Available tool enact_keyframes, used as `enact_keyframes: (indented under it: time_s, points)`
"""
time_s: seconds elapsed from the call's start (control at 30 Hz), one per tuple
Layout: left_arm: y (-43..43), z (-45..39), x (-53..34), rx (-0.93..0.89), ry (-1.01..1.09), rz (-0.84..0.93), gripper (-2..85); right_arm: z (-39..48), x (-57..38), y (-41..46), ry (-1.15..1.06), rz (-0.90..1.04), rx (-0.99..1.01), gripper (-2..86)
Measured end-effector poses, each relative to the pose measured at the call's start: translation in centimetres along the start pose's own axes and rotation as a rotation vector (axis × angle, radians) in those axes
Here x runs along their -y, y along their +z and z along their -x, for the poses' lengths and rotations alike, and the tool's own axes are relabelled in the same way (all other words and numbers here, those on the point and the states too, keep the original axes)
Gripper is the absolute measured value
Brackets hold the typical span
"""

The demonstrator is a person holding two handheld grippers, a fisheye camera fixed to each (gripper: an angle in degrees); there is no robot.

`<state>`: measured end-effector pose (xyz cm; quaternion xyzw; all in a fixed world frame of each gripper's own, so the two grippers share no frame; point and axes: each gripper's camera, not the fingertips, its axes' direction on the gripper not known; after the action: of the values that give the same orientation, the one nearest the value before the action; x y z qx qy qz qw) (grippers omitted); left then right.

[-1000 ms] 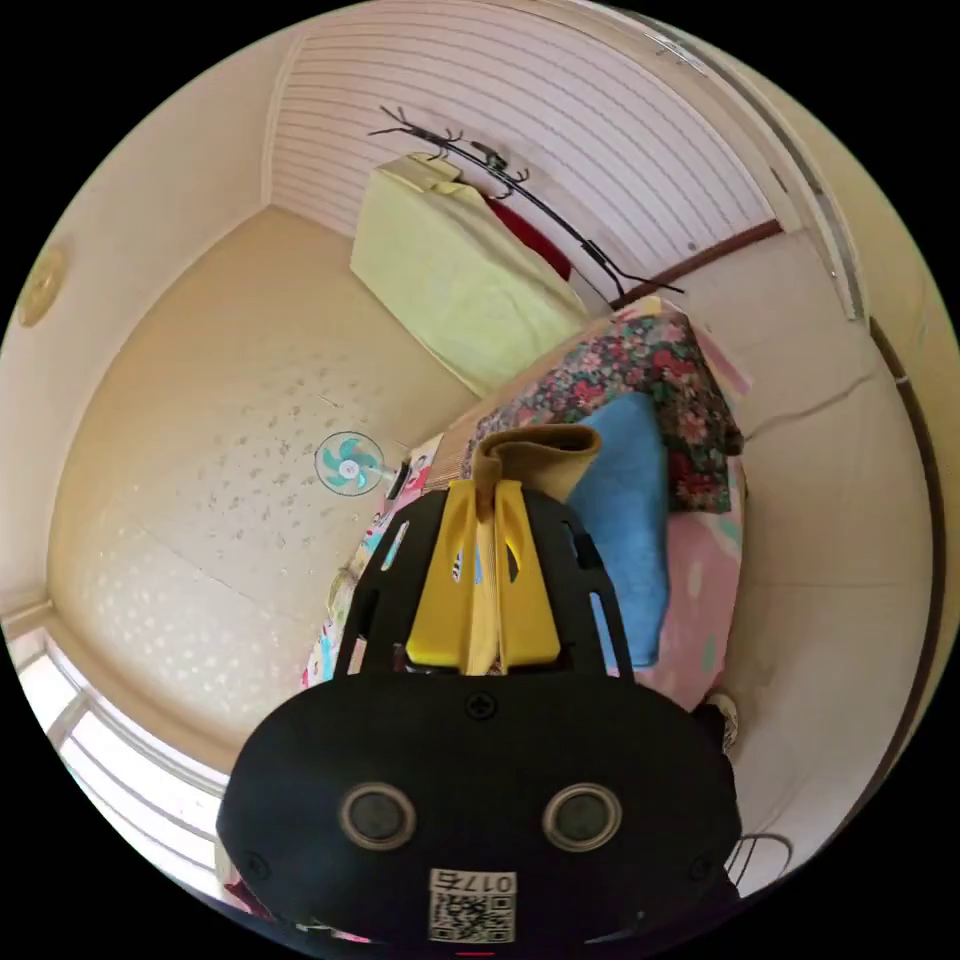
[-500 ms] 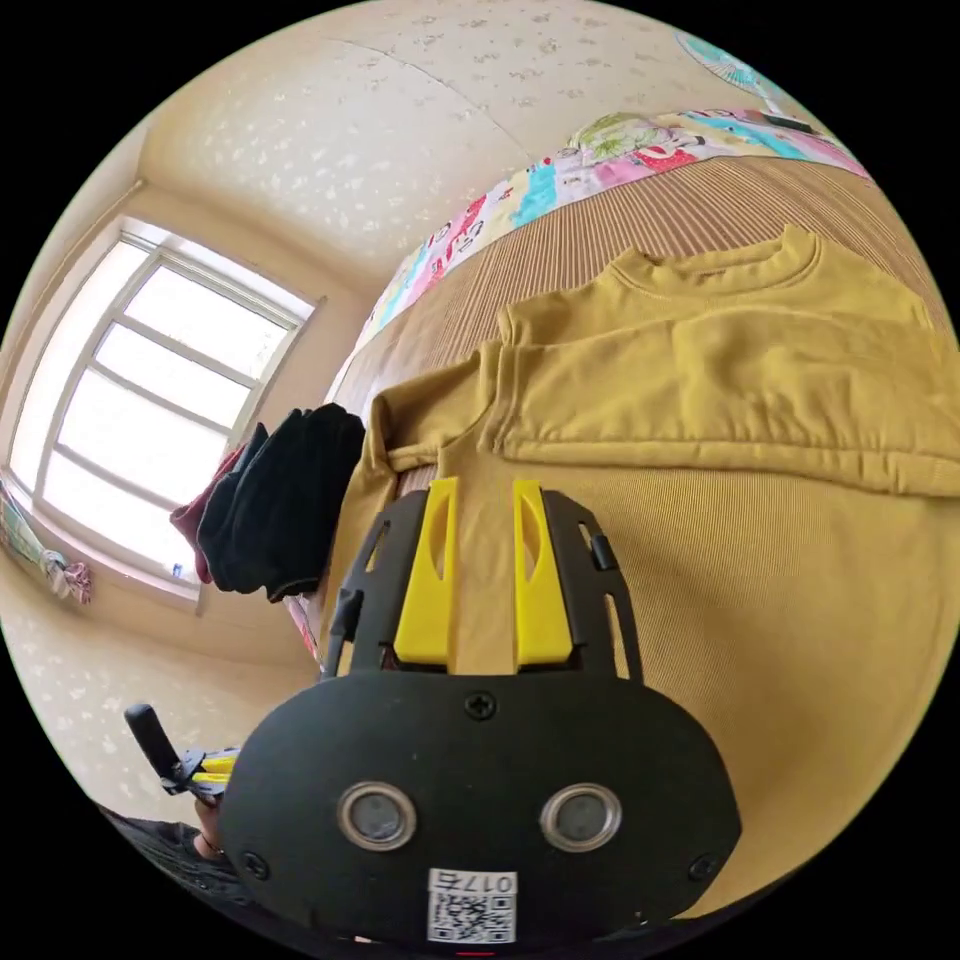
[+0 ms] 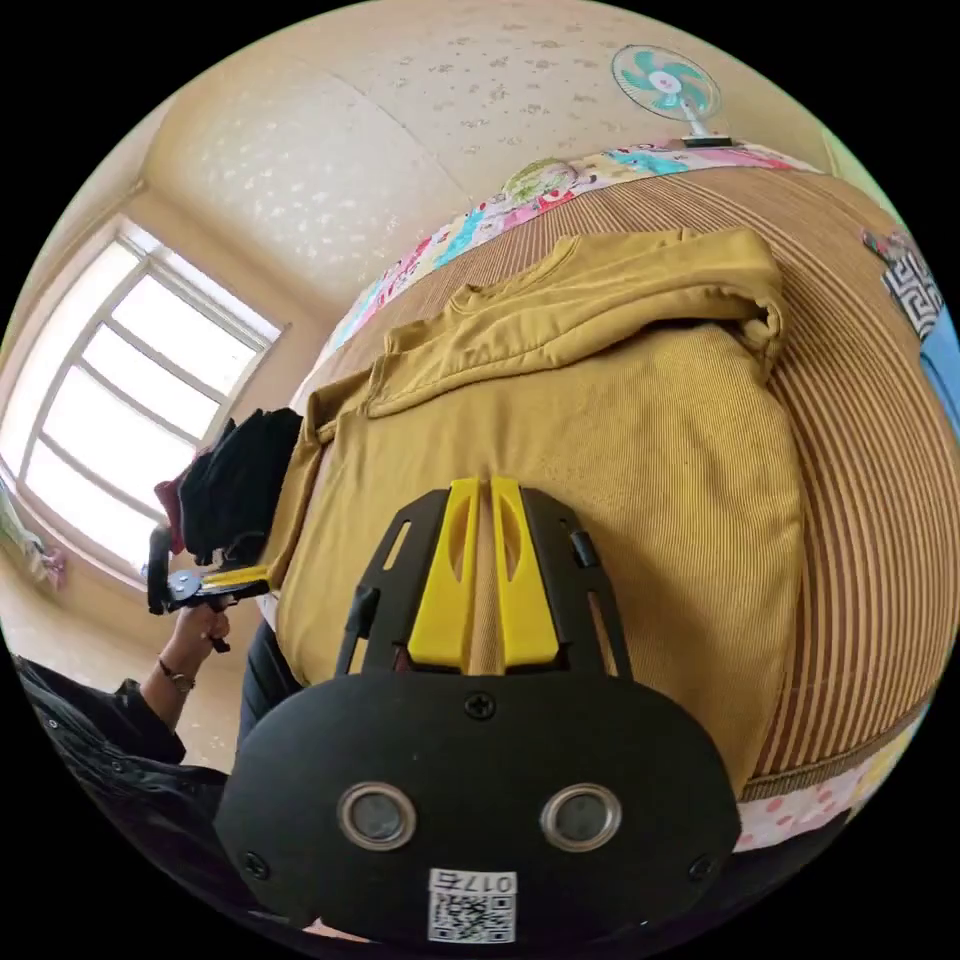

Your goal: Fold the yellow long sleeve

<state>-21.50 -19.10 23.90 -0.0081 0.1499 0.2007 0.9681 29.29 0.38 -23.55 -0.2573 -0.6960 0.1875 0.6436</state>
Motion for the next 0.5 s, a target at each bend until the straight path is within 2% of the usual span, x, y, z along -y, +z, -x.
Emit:
enact_keyframes:
  time_s: [0.03,0.1,0.2,0.33,0.4,0.5]
  points:
    - [-0.9,1.0,-0.2,-0.085,-0.047,-0.026,3.9,-3.2,0.0,-1.0,0.095,-0.019,0.177,1.9]
    - [-6.1,4.2,-0.9,-0.454,-0.15,-0.227,3.8,-5.5,-0.1,-2.3,0.15,-0.057,0.305,1.3]
    - [-13.6,4.6,0.6,-0.669,-0.109,-0.473,3.9,-3.5,0.3,-2.9,0.028,-0.015,0.212,0.8]
    - [-19.0,-1.7,7.2,-0.767,0.096,-0.551,4.0,-3.9,0.6,-4.2,0.012,-0.016,0.244,0.6]
    - [-19.2,-8.4,12.8,-0.787,0.236,-0.515,4.0,-3.9,0.9,-4.7,0.009,-0.015,0.239,0.6]
    - [-16.1,-16.7,19.3,-0.839,0.33,-0.435,4.4,-4.1,1.5,-5.4,0.009,-0.011,0.247,0.6]
